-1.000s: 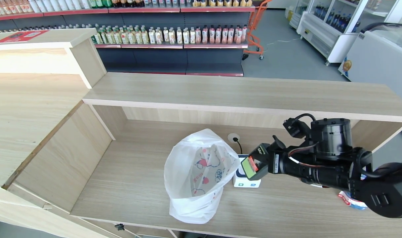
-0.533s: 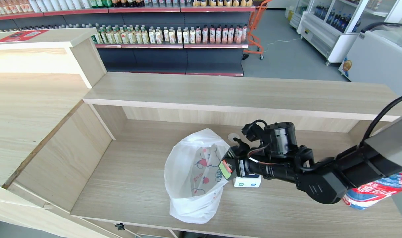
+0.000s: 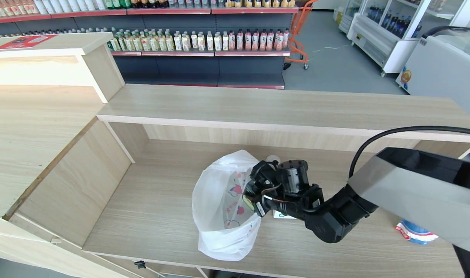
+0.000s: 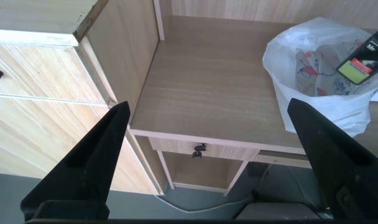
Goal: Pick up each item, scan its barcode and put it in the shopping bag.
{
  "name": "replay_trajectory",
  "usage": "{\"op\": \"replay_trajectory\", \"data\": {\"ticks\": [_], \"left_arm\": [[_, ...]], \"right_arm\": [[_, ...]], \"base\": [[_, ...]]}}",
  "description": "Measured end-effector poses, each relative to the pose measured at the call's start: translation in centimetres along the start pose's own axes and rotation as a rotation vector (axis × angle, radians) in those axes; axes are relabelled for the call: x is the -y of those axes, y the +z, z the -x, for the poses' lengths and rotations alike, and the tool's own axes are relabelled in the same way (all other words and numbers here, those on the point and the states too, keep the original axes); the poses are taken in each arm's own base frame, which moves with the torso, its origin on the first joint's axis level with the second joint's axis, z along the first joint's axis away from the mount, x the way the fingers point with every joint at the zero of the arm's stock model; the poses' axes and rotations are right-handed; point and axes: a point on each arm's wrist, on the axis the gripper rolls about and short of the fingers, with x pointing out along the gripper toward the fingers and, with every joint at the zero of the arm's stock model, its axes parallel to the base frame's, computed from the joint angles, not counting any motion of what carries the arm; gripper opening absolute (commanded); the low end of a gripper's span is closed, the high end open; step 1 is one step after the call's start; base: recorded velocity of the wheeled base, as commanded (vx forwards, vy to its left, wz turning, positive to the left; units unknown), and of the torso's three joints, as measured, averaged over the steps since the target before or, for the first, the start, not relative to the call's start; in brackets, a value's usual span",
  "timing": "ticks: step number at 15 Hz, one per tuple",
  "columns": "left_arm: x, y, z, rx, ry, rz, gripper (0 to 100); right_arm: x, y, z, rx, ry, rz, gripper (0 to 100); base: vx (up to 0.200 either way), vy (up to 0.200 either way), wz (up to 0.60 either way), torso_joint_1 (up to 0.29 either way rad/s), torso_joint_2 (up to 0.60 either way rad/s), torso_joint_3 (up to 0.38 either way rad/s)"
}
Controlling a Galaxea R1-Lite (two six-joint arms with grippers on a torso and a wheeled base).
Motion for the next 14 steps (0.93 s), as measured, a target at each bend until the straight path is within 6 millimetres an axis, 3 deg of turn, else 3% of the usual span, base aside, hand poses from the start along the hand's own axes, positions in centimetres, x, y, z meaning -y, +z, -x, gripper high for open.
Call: {"op": "replay_trajectory", "data": {"ticks": [5,6,10,14], "left_arm": [[0.0,0.0,0.0,0.000,0.000,0.000,100],[0.0,0.0,0.0,0.000,0.000,0.000,100],[0.0,0.0,0.0,0.000,0.000,0.000,100],[0.0,0.0,0.0,0.000,0.000,0.000,100]], "right_arm": [[-0.7,-1.9,-2.2,0.013,-0.023,0.005,0],[-0.7,-2.2,-2.5,0.008,-0.020,0.003,100],[-0.7,-1.7,-2.5,0.023,-0.014,-0.095,100],[-0.1,1.1,-0.3,0.041,0.008,-0.325,100]], "base": [[0.000,0.000,0.00,0.000,0.00,0.000],[0.000,0.000,0.00,0.000,0.00,0.000],[0.000,0.000,0.00,0.000,0.00,0.000],[0.000,0.000,0.00,0.000,0.00,0.000]]}}
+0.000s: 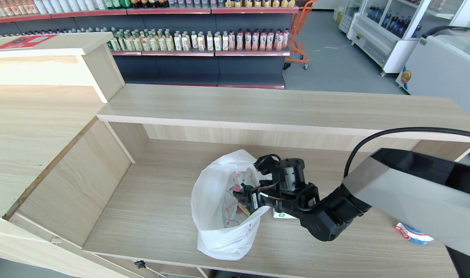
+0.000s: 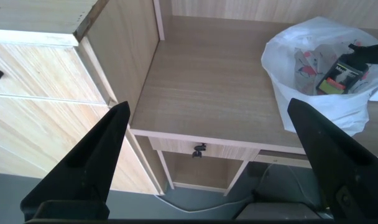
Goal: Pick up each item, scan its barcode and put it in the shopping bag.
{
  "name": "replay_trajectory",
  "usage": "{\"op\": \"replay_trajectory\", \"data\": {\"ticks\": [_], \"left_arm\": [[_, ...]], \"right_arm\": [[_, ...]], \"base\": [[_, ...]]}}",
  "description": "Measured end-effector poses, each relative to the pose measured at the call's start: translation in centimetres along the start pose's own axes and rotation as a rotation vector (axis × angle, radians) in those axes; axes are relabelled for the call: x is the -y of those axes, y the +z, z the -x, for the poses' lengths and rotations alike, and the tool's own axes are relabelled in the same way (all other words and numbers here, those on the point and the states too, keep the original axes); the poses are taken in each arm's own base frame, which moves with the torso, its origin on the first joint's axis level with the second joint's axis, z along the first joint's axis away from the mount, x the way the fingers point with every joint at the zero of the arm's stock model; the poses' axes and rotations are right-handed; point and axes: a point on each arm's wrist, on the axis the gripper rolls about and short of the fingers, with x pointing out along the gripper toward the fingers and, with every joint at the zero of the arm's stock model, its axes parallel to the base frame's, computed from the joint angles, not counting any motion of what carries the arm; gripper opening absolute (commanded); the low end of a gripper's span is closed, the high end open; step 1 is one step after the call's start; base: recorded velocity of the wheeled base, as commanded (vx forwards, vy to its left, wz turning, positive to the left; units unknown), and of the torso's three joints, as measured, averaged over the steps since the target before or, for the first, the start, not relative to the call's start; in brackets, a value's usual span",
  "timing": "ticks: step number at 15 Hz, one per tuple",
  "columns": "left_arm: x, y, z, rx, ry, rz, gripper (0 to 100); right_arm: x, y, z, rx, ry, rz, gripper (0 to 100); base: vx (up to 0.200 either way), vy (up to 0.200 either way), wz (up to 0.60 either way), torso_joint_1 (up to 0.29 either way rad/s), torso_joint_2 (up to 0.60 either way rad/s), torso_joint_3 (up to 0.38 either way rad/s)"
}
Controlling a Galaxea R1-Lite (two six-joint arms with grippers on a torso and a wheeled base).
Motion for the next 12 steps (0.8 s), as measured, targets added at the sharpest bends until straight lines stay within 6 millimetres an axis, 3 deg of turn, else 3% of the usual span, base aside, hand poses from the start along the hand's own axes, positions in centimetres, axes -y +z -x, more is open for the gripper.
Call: {"op": "replay_trajectory", "data": {"ticks": [3,5,9,12], "left_arm": [[0.0,0.0,0.0,0.000,0.000,0.000,100],[0.0,0.0,0.0,0.000,0.000,0.000,100],[0.0,0.0,0.0,0.000,0.000,0.000,100],[0.0,0.0,0.0,0.000,0.000,0.000,100]], "right_arm": [[-0.1,3.3,3.9,-0.023,0.023,-0.170,100],[0.4,5.3,8.0,-0.054,0.022,-0.234,100],[3.2,8.0,18.8,-0.211,-0.131,-0.349,100],[5.9,10.3,25.7,-0.123,-0.290,-0.457,100]], "base": [[0.000,0.000,0.00,0.000,0.00,0.000],[0.000,0.000,0.00,0.000,0.00,0.000],[0.000,0.000,0.00,0.000,0.00,0.000],[0.000,0.000,0.00,0.000,0.00,0.000]]}}
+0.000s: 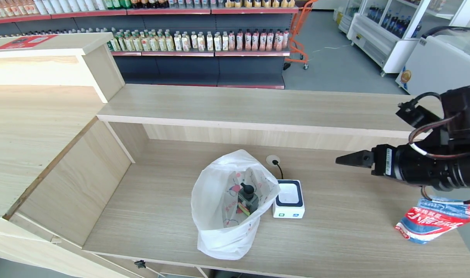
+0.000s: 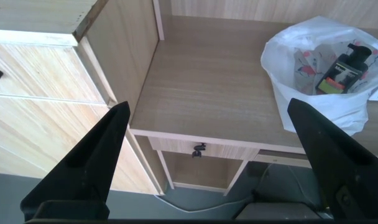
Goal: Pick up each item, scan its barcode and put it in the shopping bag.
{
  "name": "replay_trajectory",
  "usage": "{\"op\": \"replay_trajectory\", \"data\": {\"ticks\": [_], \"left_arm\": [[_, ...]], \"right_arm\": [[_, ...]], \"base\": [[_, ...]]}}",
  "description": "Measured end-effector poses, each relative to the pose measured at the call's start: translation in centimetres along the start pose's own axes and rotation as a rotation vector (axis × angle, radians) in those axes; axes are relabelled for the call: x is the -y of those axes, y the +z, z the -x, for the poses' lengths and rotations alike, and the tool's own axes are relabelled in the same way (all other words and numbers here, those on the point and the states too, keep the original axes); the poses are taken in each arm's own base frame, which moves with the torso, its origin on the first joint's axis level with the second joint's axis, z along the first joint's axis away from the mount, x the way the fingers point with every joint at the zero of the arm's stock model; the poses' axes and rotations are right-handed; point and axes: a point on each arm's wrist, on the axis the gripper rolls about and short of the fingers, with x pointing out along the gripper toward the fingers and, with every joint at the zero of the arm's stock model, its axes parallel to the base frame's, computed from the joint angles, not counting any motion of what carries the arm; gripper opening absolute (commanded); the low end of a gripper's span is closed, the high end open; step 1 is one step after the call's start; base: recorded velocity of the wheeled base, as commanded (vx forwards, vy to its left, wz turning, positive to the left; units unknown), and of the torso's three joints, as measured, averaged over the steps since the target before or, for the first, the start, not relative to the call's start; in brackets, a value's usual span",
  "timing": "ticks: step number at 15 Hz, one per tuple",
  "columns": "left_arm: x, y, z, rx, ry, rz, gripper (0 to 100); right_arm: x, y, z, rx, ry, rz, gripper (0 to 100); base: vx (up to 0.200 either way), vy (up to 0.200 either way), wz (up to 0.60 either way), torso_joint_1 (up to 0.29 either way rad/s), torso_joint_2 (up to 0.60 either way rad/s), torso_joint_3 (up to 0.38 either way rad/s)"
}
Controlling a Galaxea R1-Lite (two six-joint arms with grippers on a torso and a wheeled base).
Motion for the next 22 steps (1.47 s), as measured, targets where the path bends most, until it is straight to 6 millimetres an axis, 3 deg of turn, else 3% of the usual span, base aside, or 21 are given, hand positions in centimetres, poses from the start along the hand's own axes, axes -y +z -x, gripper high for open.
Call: {"op": "replay_trajectory", "data": {"ticks": [2,6,11,18,22], "left_arm": [[0.0,0.0,0.0,0.000,0.000,0.000,100],[0.0,0.0,0.0,0.000,0.000,0.007,100],[0.0,0.0,0.0,0.000,0.000,0.007,100],[0.0,0.0,0.0,0.000,0.004,0.030,100],[0.0,0.0,0.0,0.000,0.003,0.007,100]], "right_arm": [[1.3,0.1,2.2,0.054,-0.040,-0.051,100],[2.4,-0.5,3.8,0.087,-0.077,-0.121,100],[2.6,-0.3,4.2,0.109,-0.081,-0.219,100],[3.1,0.0,4.3,0.069,-0.128,-0.420,100],[4.6,1.4,3.5,0.121,-0.240,-0.543,100]], "base": [[0.000,0.000,0.00,0.000,0.00,0.000],[0.000,-0.050,0.00,0.001,0.00,-0.001],[0.000,-0.200,0.00,0.001,0.00,0.000],[-0.200,-0.200,0.00,0.002,0.00,0.002],[0.000,0.000,0.00,0.000,0.00,0.000]]}}
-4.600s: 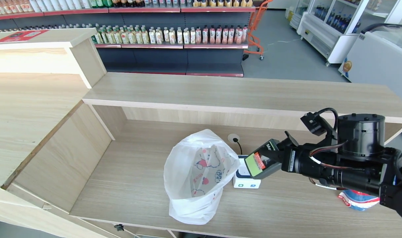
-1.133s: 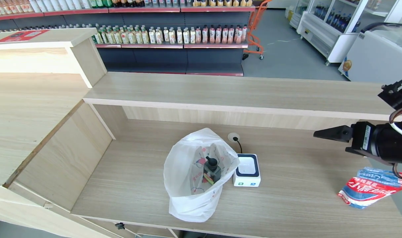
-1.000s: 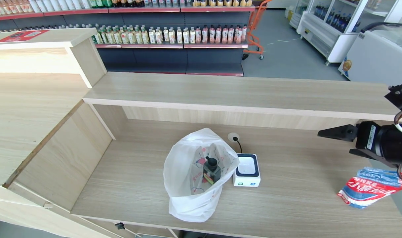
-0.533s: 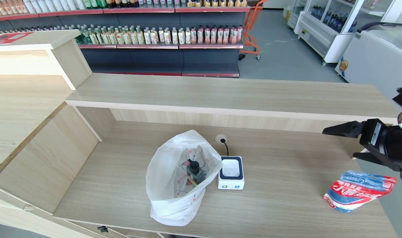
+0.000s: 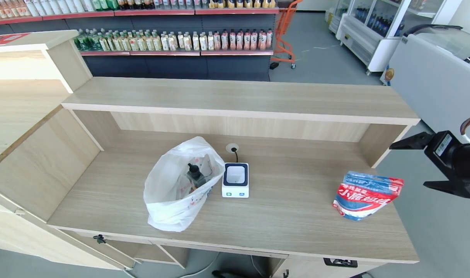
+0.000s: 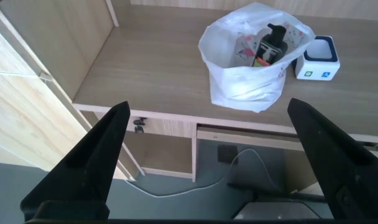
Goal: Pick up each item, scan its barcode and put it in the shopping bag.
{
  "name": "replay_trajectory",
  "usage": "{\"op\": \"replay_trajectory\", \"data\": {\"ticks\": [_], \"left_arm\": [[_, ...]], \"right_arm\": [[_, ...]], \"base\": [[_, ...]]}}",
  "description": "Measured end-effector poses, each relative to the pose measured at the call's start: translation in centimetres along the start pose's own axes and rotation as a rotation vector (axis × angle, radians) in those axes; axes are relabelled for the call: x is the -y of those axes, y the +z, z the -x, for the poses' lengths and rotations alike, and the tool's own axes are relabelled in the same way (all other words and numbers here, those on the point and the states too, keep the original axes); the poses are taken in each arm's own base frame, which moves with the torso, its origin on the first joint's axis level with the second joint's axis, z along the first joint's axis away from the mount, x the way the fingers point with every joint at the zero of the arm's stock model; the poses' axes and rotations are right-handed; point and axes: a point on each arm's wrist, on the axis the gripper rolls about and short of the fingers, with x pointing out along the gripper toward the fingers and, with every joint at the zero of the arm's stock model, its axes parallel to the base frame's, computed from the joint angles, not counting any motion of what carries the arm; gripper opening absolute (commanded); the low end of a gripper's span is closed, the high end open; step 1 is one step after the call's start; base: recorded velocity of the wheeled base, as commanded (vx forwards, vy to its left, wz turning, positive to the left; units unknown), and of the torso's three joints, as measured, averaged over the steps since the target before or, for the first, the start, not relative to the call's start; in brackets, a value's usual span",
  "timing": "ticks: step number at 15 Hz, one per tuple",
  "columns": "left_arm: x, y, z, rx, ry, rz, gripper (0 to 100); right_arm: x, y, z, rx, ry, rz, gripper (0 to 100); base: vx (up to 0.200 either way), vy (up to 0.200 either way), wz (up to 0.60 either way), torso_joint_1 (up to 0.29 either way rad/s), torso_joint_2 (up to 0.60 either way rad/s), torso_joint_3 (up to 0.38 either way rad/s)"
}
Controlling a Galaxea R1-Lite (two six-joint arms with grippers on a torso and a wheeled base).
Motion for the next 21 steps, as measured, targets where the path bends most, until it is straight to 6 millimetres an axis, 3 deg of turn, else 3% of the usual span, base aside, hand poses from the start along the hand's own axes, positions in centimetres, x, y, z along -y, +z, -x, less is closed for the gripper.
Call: {"op": "replay_trajectory", "data": {"ticks": [4,9,14,21], "left_arm": [[0.0,0.0,0.0,0.000,0.000,-0.001,100],[0.0,0.0,0.0,0.000,0.000,0.000,100],[0.0,0.0,0.0,0.000,0.000,0.000,100],[0.0,0.0,0.0,0.000,0.000,0.000,100]], "right_arm": [[-0.5,3.0,-3.1,0.085,-0.127,-0.179,100],[0.4,4.6,-9.8,0.119,-0.322,-0.258,100],[1.9,3.2,-16.0,0.079,-0.461,-0.295,100],[2.4,-0.1,-22.3,0.012,-0.493,-0.225,100]], "base": [[0.000,0.000,0.00,0.000,0.00,0.000],[0.000,0.000,0.00,0.000,0.00,0.000],[0.000,0.000,0.00,0.000,0.00,0.000],[0.000,0.000,0.00,0.000,0.00,0.000]]}}
